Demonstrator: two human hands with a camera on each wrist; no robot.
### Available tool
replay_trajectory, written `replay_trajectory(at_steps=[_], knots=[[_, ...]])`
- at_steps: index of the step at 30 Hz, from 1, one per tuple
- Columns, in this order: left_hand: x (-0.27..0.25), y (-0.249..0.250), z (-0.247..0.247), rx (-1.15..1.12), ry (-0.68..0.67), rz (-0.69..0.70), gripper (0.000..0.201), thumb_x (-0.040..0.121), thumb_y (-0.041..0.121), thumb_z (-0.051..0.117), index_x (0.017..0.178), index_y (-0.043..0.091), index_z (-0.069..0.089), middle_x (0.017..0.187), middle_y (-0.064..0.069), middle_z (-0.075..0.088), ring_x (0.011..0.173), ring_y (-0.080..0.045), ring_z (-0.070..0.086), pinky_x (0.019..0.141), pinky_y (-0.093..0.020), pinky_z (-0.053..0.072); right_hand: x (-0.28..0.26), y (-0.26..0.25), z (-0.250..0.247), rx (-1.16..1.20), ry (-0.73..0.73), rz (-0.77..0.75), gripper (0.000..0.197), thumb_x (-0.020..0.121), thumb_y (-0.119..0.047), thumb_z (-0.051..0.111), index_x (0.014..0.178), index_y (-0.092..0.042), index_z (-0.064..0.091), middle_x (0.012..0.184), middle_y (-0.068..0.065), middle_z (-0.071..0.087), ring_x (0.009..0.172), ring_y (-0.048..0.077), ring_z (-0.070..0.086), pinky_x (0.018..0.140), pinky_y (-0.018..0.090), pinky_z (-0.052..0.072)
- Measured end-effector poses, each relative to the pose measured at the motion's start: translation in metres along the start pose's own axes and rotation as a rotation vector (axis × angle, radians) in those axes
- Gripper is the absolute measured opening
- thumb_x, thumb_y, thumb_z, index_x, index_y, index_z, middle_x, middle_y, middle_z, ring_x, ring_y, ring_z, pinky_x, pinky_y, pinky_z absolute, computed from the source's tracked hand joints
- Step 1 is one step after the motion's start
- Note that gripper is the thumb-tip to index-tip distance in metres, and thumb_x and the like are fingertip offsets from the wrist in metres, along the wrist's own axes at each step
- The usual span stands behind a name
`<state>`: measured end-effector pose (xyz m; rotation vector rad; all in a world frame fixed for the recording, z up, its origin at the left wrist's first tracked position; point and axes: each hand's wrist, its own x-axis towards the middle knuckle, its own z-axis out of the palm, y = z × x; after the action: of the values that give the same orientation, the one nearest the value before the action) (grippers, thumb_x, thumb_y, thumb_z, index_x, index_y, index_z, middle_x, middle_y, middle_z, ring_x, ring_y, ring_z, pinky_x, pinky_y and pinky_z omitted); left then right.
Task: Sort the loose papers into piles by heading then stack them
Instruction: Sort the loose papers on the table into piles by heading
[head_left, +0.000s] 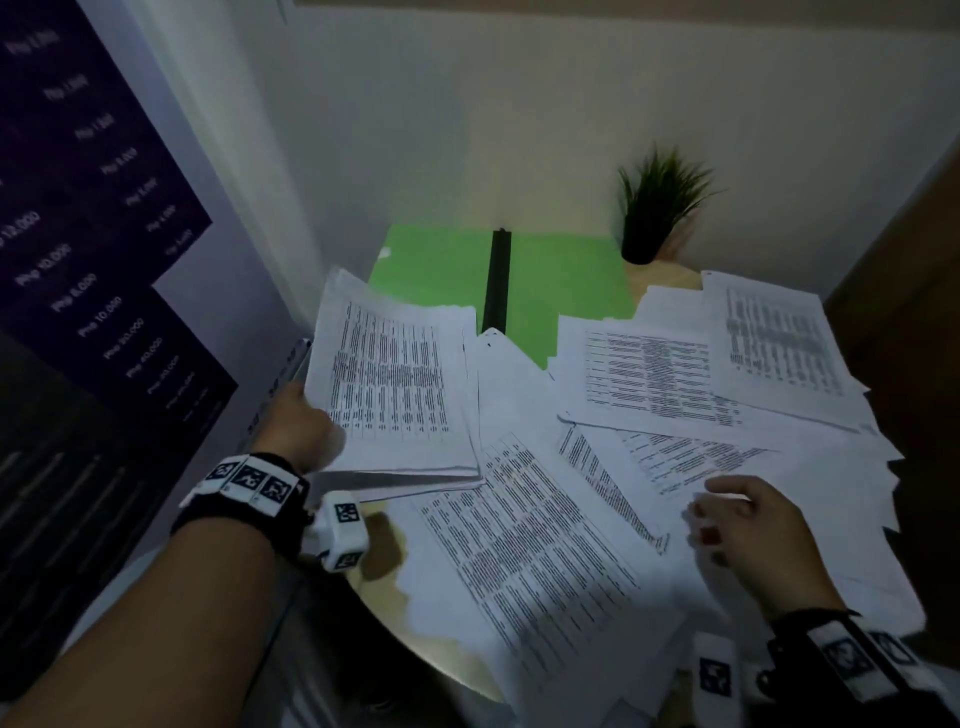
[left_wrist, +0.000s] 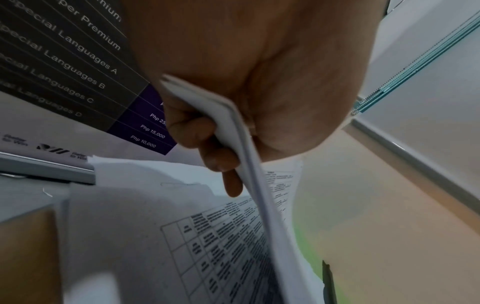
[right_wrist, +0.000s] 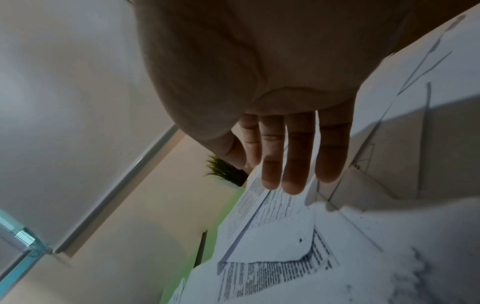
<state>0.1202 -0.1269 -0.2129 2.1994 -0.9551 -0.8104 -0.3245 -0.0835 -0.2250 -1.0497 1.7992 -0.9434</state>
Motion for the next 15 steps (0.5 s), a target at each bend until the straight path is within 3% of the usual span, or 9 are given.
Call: replay_trajectory(at_steps=[2, 4, 6, 8, 10, 12, 15], knots=[[0.005, 0.000, 0.001, -0.078, 0.004, -0.018, 0.049, 0.095, -0.004, 0.046, 0.142, 0.011, 0.044, 0.121, -0.009, 0.057, 0.103, -0.028, 0.053, 0.091, -0.041, 0.044, 0.003, -0.001, 0.003, -0.068, 0.002, 0.002, 0.008, 0.097, -0.006, 0.064, 0.102, -0.011, 0.067, 0.090, 0.017, 0.074, 0.075, 0.032, 0.069, 0.066, 0.036, 0.053], [0.005, 0.001, 0.004, -0.143, 0.010, 0.012, 0.060, 0.095, 0.002, 0.051, 0.151, 0.014, 0.036, 0.128, -0.002, 0.052, 0.108, -0.027, 0.055, 0.095, -0.043, 0.048, 0.011, -0.001, 0.008, -0.163, -0.003, -0.012, 0.010, 0.092, -0.012, 0.069, 0.095, -0.021, 0.069, 0.090, 0.008, 0.075, 0.082, 0.029, 0.071, 0.076, 0.044, 0.059], [-0.001, 0.006, 0.012, -0.121, -0.004, 0.065, 0.053, 0.096, 0.010, 0.058, 0.146, 0.020, 0.045, 0.134, 0.000, 0.050, 0.107, -0.023, 0.054, 0.092, -0.040, 0.048, 0.025, -0.004, 0.015, -0.277, -0.024, -0.068, 0.010, 0.089, -0.017, 0.071, 0.091, -0.027, 0.069, 0.091, -0.002, 0.075, 0.090, 0.024, 0.071, 0.086, 0.043, 0.058], [-0.010, 0.012, 0.024, -0.098, -0.050, 0.149, 0.029, 0.094, 0.016, 0.064, 0.120, 0.030, 0.064, 0.135, -0.002, 0.058, 0.106, -0.023, 0.060, 0.089, -0.038, 0.049, 0.041, -0.018, 0.026, -0.398, -0.055, -0.162, 0.011, 0.092, -0.017, 0.069, 0.093, -0.028, 0.068, 0.097, -0.007, 0.073, 0.096, 0.020, 0.068, 0.085, 0.031, 0.050], [-0.026, 0.019, 0.035, -0.140, -0.151, 0.229, 0.017, 0.094, 0.017, 0.066, 0.098, 0.033, 0.069, 0.114, 0.001, 0.072, 0.102, -0.023, 0.067, 0.084, -0.036, 0.051, 0.060, -0.035, 0.042, -0.552, -0.096, -0.260, 0.019, 0.094, -0.018, 0.066, 0.110, -0.027, 0.068, 0.107, -0.005, 0.071, 0.099, 0.018, 0.065, 0.086, 0.026, 0.045], [-0.045, 0.028, 0.044, -0.153, -0.286, 0.294, 0.015, 0.096, 0.018, 0.065, 0.097, 0.031, 0.071, 0.096, 0.002, 0.077, 0.095, -0.020, 0.071, 0.083, -0.035, 0.052, 0.078, -0.050, 0.058, -0.675, -0.179, -0.288, 0.043, 0.092, -0.024, 0.067, 0.134, -0.026, 0.060, 0.129, -0.001, 0.067, 0.114, 0.020, 0.062, 0.100, 0.030, 0.048], [-0.072, 0.042, 0.055, -0.156, -0.478, 0.383, 0.014, 0.098, 0.019, 0.063, 0.101, 0.030, 0.071, 0.093, 0.005, 0.078, 0.091, -0.013, 0.072, 0.094, -0.041, 0.054, 0.099, -0.058, 0.082, -0.984, -0.275, -0.354, 0.082, 0.087, -0.048, 0.069, 0.157, -0.024, 0.034, 0.161, 0.001, 0.039, 0.145, 0.026, 0.040, 0.119, 0.045, 0.036]])
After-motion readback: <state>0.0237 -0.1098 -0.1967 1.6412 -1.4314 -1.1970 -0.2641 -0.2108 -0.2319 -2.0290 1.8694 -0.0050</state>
